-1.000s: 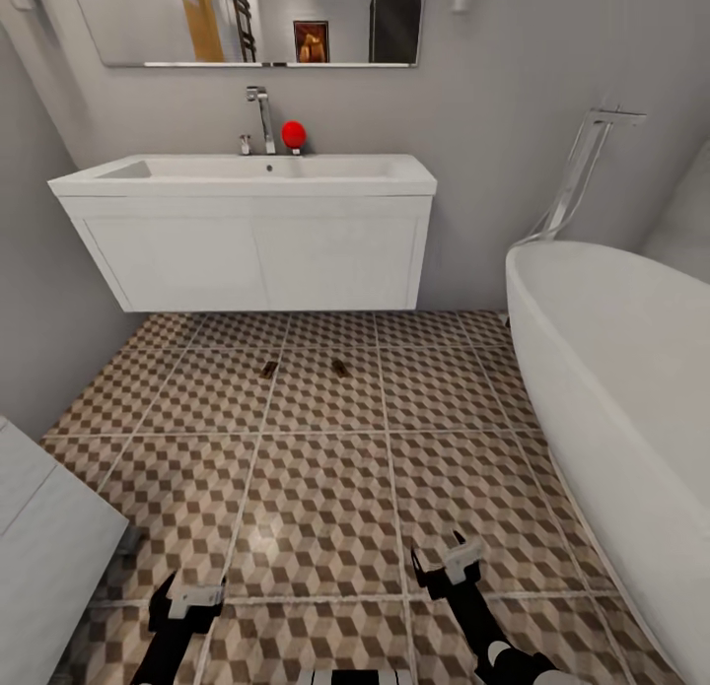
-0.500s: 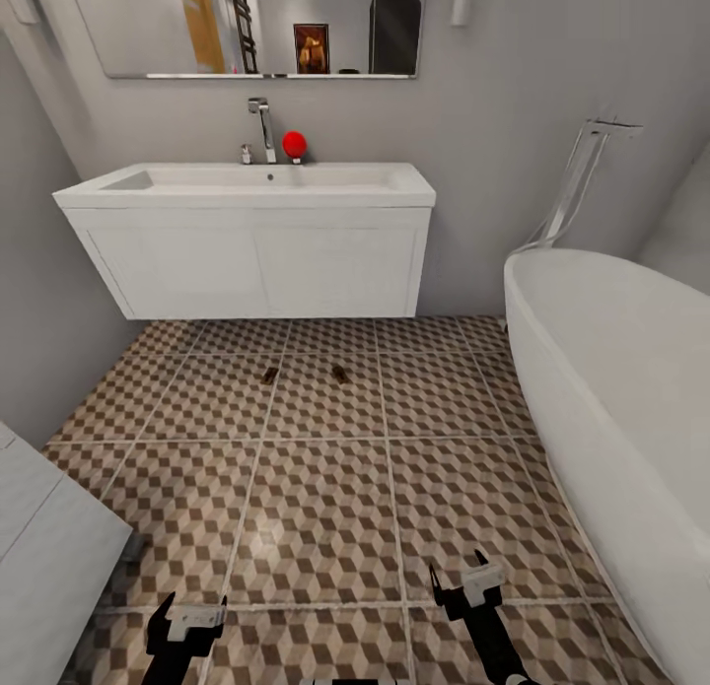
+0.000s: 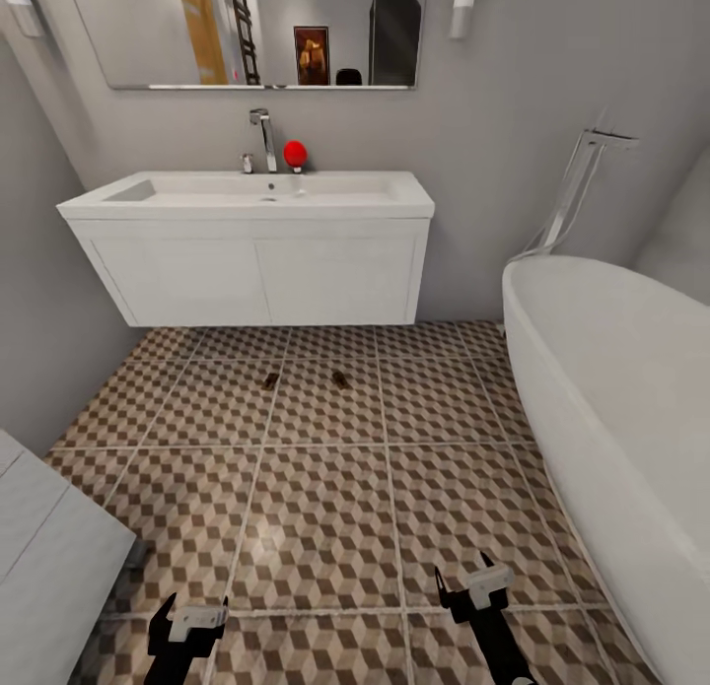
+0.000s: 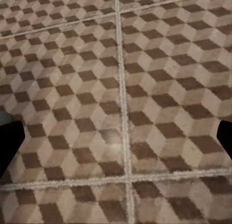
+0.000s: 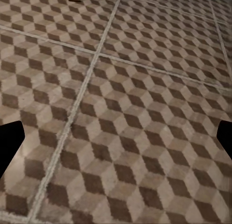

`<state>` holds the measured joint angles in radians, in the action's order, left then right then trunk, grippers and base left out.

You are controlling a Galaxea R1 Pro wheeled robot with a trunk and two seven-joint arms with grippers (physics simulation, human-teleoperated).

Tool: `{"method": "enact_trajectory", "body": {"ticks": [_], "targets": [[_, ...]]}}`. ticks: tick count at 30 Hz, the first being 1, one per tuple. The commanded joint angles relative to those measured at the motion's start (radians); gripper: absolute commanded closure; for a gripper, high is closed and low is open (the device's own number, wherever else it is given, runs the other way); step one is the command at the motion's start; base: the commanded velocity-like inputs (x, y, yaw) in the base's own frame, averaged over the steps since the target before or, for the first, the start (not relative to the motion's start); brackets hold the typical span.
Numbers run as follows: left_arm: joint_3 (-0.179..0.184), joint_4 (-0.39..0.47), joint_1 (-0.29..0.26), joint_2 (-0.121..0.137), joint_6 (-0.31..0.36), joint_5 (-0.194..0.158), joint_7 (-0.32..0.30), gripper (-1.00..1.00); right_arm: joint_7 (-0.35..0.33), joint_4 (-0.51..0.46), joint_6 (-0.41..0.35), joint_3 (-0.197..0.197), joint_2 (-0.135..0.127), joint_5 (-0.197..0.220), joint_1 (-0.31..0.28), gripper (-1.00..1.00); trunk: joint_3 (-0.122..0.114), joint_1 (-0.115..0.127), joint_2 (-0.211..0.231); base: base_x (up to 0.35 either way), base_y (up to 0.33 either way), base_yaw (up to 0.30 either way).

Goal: Take the four mousetraps from the cabinet in the bathroom and place them on the bathroom floor. Make sure all four end up on the same floor surface, and ensure that at least two of them are either under or directly next to the same bathroom sink.

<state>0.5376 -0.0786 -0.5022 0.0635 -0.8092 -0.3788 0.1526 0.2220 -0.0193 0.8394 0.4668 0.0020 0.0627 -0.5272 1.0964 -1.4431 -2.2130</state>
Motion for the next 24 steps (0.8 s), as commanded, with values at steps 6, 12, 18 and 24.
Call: {"method": "enact_trajectory", "body": {"ticks": [6,12,18,24], "targets": [[0.009,-0.003,-0.001,-0.001,-0.003,-0.003,0.004,-1.0,0.003,0.001,0.001,0.009,0.0,0.006,-0.001,-1.0,-0.018,0.023,0.042,0.0,0.0,0.0],[0.009,-0.003,-0.001,-0.001,-0.002,-0.003,0.004,-1.0,0.003,0.002,0.001,0.009,0.0,0.006,-0.001,-1.0,-0.037,0.046,0.084,0.0,0.0,0.0],[0.009,-0.003,-0.001,-0.001,-0.002,-0.003,0.004,-1.0,0.003,0.002,0.001,0.009,0.0,0.006,-0.001,-1.0,-0.056,0.069,0.126,0.0,0.0,0.0],[0.009,-0.003,-0.001,-0.001,-0.002,-0.003,0.004,-1.0,0.003,0.002,0.001,0.009,-0.004,0.006,0.001,-1.0,-0.075,0.092,0.168,0.0,0.0,0.0]]}}
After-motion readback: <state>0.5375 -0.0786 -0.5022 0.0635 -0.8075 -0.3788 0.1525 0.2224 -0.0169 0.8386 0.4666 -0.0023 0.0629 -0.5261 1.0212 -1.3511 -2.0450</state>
